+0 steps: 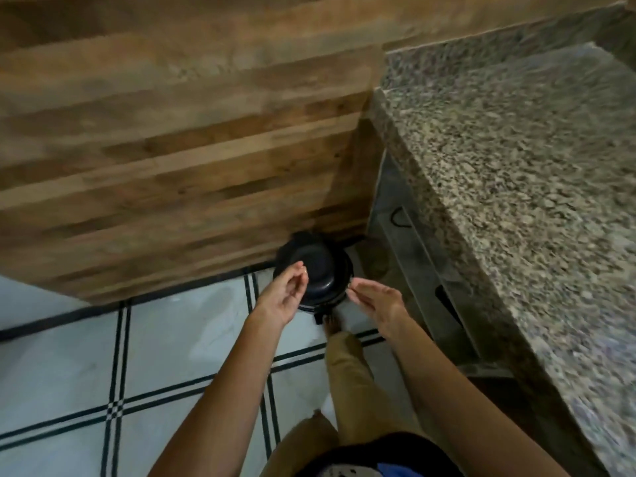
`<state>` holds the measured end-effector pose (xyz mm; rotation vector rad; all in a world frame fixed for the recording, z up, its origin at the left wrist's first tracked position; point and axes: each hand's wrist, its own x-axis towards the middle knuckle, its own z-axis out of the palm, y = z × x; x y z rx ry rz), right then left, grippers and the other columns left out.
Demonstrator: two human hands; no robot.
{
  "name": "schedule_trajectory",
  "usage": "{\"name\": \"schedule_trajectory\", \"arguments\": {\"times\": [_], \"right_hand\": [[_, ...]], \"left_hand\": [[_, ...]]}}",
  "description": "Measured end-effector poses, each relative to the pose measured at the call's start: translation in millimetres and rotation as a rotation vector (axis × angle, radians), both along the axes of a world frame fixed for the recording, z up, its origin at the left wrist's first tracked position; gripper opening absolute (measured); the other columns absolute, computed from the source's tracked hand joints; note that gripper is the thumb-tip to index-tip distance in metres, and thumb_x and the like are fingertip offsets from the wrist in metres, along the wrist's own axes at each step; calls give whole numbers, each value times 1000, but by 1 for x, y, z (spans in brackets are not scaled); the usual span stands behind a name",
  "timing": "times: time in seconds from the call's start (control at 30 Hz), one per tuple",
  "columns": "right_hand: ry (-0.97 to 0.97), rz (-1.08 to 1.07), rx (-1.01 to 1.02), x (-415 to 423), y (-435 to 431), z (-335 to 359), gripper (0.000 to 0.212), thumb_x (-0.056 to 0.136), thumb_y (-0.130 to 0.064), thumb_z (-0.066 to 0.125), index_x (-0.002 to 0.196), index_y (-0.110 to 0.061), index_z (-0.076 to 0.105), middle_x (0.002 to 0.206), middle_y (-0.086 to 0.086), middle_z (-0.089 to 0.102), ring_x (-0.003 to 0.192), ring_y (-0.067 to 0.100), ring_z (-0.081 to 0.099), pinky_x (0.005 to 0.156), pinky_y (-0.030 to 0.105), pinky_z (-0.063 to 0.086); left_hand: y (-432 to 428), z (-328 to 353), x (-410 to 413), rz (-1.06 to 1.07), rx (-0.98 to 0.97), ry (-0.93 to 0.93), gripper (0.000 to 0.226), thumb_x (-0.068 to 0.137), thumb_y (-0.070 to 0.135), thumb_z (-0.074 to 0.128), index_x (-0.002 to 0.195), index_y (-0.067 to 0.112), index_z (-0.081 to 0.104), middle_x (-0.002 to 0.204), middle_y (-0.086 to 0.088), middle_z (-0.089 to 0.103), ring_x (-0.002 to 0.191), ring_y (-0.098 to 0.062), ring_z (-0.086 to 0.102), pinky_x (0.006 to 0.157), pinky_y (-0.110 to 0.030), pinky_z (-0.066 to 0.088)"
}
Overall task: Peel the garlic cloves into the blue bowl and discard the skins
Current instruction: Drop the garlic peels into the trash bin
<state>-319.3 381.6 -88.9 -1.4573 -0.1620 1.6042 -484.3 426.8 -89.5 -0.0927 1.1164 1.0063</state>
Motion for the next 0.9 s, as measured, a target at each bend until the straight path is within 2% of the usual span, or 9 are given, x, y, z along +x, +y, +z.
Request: {"name": "schedule_trajectory", "arguments": {"times": [0.13, 0.2, 0.27, 0.37, 0.5, 0.63, 0.73, 0.8, 0.9], "right_hand": [[-12, -21, -88, 3, 29, -30, 31, 90, 9, 46, 121, 11, 50, 88, 11, 58, 67, 14, 66, 59, 17, 54], [-22, 6, -150, 5, 40, -46, 33, 92, 4, 47, 124, 12, 48, 103, 19, 61, 89, 20, 67, 75, 20, 54], [-37, 40, -208, 3, 51, -59, 33, 94, 2, 44, 126, 12, 46, 127, 25, 53, 119, 33, 52, 87, 23, 50], [-32, 79, -241, -7, 69, -81, 33, 92, 7, 45, 124, 11, 47, 133, 27, 47, 125, 37, 46, 61, 14, 52], [2, 79, -331, -22, 95, -128, 30, 91, 7, 48, 121, 9, 51, 132, 25, 49, 117, 34, 54, 68, 18, 52], [-6, 74, -341, -31, 139, -192, 32, 91, 6, 47, 123, 10, 49, 130, 27, 50, 71, 16, 63, 58, 17, 54], [-114, 66, -372, -40, 179, -250, 25, 94, -3, 47, 112, 13, 55, 120, 31, 55, 81, 38, 61, 76, 36, 54], [-286, 162, -367, -45, 197, -291, 19, 90, -10, 57, 98, 7, 59, 100, 25, 65, 74, 37, 62, 73, 38, 54], [-596, 356, -282, -44, 205, -346, 23, 74, -27, 74, 85, -11, 61, 88, 9, 65, 77, 24, 63, 71, 35, 54]], "left_hand": [[27, -30, -8, 28, -68, -10, 9, 89, -7, 54, 89, -1, 61, 84, -12, 60, 79, -15, 58, 60, -19, 56], [40, -48, -10, 29, -121, -10, 9, 88, -7, 55, 91, -1, 61, 87, -13, 61, 80, -16, 59, 60, -19, 57], [54, -64, -10, 31, -166, -5, 8, 87, -7, 56, 90, -1, 61, 87, -13, 61, 79, -16, 60, 59, -20, 57], [70, -87, -8, 19, -223, 6, 7, 86, -5, 58, 90, -2, 62, 88, -13, 63, 79, -16, 61, 60, -21, 58], [80, -140, -5, 20, -295, 16, 10, 92, 0, 53, 88, 1, 63, 87, -11, 62, 80, -14, 60, 57, -17, 56], [114, -217, -9, -150, -185, 253, 18, 96, -1, 43, 90, 12, 55, 97, -3, 56, 68, 0, 65, 65, -11, 51], [145, -274, -7, -278, -132, 599, 19, 88, -8, 54, 79, 6, 62, 79, -5, 63, 75, -18, 66, 64, -17, 53], [160, -302, 0, -351, -55, 836, 19, 84, -12, 57, 74, 2, 66, 66, -1, 61, 61, -10, 60, 52, -8, 48], [171, -333, 8, -407, 68, 1060, 8, 79, -8, 66, 77, -2, 69, 69, 1, 60, 47, 7, 52, 52, 1, 38]]}}
